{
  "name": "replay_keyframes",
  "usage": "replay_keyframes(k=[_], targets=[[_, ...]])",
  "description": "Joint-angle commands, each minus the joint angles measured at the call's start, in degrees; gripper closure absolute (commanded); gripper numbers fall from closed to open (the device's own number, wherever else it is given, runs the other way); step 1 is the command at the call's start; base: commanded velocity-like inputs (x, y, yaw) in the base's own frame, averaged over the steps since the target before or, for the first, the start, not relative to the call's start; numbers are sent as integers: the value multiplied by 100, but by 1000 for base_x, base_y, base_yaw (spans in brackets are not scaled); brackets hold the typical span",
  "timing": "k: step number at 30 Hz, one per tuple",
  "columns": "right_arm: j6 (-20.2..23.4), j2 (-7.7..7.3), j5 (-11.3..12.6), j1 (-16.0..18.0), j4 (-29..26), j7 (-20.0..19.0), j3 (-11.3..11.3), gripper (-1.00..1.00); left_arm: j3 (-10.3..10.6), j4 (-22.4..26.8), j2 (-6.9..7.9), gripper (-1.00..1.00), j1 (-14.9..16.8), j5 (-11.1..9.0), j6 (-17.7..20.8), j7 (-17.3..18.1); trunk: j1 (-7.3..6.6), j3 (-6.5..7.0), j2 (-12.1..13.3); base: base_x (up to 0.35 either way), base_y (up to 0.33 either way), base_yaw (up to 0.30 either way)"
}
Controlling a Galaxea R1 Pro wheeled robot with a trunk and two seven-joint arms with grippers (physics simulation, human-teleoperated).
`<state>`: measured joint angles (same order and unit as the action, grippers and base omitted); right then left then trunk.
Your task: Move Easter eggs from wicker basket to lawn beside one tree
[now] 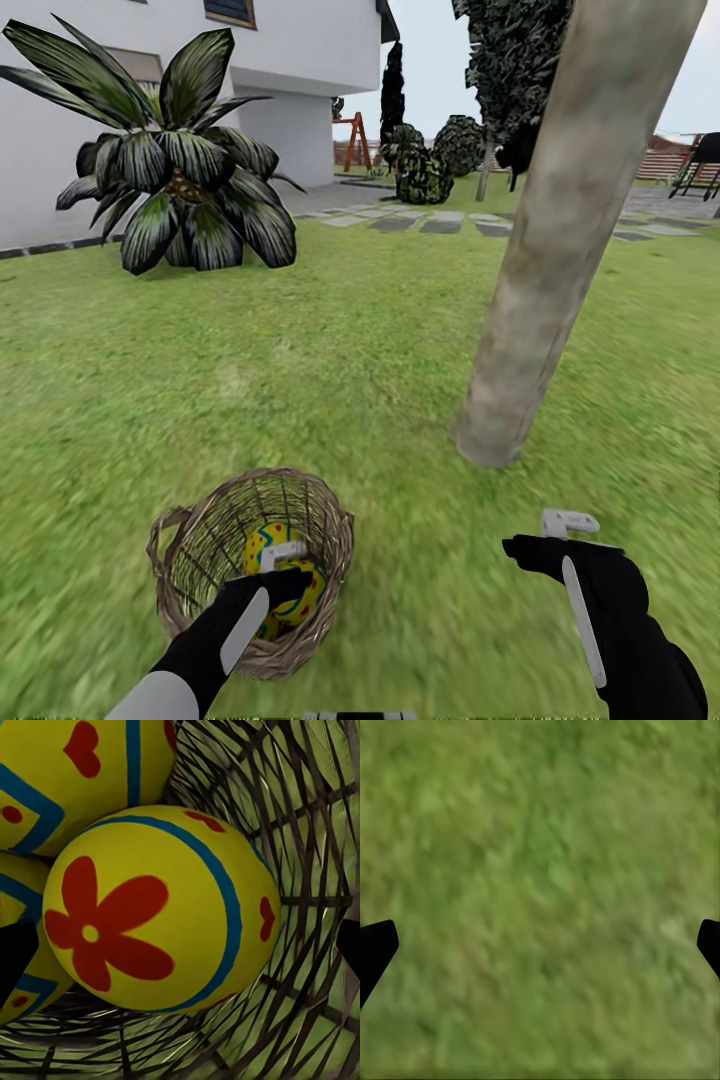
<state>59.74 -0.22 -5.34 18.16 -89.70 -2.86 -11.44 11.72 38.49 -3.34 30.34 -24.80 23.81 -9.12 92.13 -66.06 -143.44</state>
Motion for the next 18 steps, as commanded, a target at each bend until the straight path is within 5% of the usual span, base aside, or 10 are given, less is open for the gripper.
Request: replay_keyframes(k=[1, 18], targets=[[26, -1, -52, 3, -5, -30, 2, -100, 23, 10, 3, -100, 3, -60, 20, -53, 1, -28, -4, 0, 0, 0], [26, 4, -54, 3, 5, -30, 10, -100, 23, 19, -11, -100, 9, -60, 66, -48, 9, -94, -8, 0, 0, 0]])
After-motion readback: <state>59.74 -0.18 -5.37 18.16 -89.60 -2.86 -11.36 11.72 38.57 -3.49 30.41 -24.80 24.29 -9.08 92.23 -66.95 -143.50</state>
